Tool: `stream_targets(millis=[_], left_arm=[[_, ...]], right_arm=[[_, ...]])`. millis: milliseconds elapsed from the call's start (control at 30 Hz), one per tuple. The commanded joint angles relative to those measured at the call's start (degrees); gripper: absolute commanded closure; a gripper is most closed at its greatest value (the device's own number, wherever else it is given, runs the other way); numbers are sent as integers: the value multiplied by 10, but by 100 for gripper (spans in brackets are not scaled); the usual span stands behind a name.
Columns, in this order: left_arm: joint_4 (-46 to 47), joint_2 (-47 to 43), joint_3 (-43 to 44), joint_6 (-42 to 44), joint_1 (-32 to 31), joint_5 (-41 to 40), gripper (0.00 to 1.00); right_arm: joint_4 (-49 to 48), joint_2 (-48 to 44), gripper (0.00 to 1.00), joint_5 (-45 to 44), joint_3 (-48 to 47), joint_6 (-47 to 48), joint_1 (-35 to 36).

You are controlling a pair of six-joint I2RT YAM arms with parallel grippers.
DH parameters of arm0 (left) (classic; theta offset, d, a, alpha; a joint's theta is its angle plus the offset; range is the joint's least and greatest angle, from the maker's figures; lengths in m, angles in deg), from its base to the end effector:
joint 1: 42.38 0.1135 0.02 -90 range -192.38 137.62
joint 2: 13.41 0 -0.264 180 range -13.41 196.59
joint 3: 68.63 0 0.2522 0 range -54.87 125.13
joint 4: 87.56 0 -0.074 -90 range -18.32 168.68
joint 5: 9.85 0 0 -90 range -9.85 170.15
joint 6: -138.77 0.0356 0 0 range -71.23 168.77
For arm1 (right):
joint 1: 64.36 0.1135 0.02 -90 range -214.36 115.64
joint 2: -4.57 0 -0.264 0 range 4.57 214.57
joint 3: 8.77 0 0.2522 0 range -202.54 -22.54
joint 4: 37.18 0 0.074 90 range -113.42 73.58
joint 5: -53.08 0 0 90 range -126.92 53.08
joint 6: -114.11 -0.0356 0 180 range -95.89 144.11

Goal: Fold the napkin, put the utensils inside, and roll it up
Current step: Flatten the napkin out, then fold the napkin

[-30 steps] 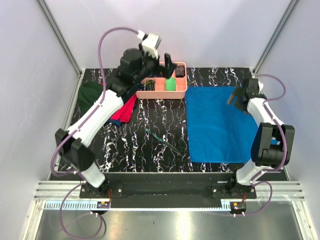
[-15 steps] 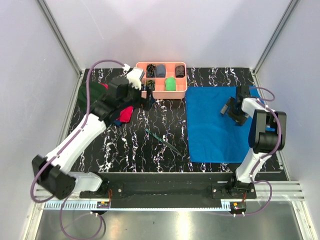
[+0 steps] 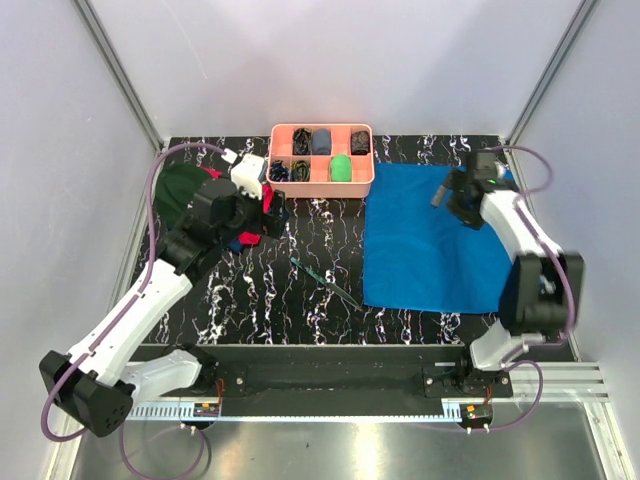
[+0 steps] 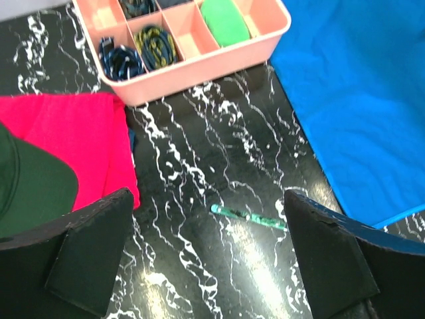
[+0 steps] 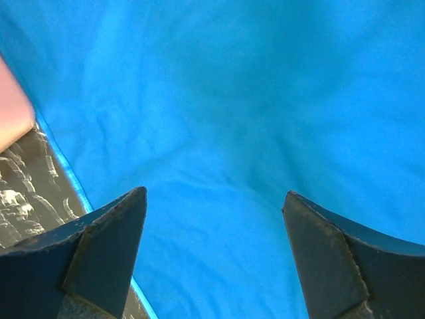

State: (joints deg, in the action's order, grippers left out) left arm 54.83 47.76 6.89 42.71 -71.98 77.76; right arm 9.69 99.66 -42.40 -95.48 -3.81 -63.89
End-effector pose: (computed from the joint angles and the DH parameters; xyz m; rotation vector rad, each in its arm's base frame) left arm 0.2074 -0.1161 0.3640 0.3800 1.9579 -0.3626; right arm 0.3553 -0.0005 0.2498 0.6371 2.4488 0.0767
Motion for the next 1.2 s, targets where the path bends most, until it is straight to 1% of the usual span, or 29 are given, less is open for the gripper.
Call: stream_targets(millis=[0, 33, 67, 100, 133, 167, 233, 333, 433, 600, 733, 933, 1167], left_arm=[[39, -26, -11, -9, 2, -4, 1], [42, -28, -12, -5, -2, -7, 1], [42, -29, -14, 11, -18, -34, 1], [43, -32, -18, 21, -27, -54, 1], [43, -35, -22, 28, -37, -88, 1], [47, -38, -24, 37, -52, -95, 1], [52, -46, -30, 40, -64, -87, 1], [57, -51, -32, 42, -84, -64, 1], [57, -55, -31, 37, -93, -53, 1], [57, -63, -32, 40, -93, -61, 1], [57, -62, -32, 44, -93, -65, 1], [56, -57, -32, 45, -94, -65, 1], [56, -48, -32, 45, -92, -64, 1]], right_arm=[[78, -140, 10, -17, 96, -13, -106], [88, -154, 12, -15, 113, -17, -124], [109, -171, 12, -11, 139, -18, -138], [115, -202, 13, -9, 153, -17, -168], [122, -217, 15, -11, 164, -15, -181], [125, -229, 16, -17, 186, -14, -198], [129, -249, 21, -16, 199, -2, -249], [131, -244, 22, -16, 210, 11, -308], [131, -220, 24, 17, 197, 16, -351], [100, -176, 30, -3, 195, 16, -364], [73, -150, 31, -26, 207, 15, -373], [53, -129, 34, -29, 215, 15, -405], [32, -83, 36, -30, 218, 12, -414]])
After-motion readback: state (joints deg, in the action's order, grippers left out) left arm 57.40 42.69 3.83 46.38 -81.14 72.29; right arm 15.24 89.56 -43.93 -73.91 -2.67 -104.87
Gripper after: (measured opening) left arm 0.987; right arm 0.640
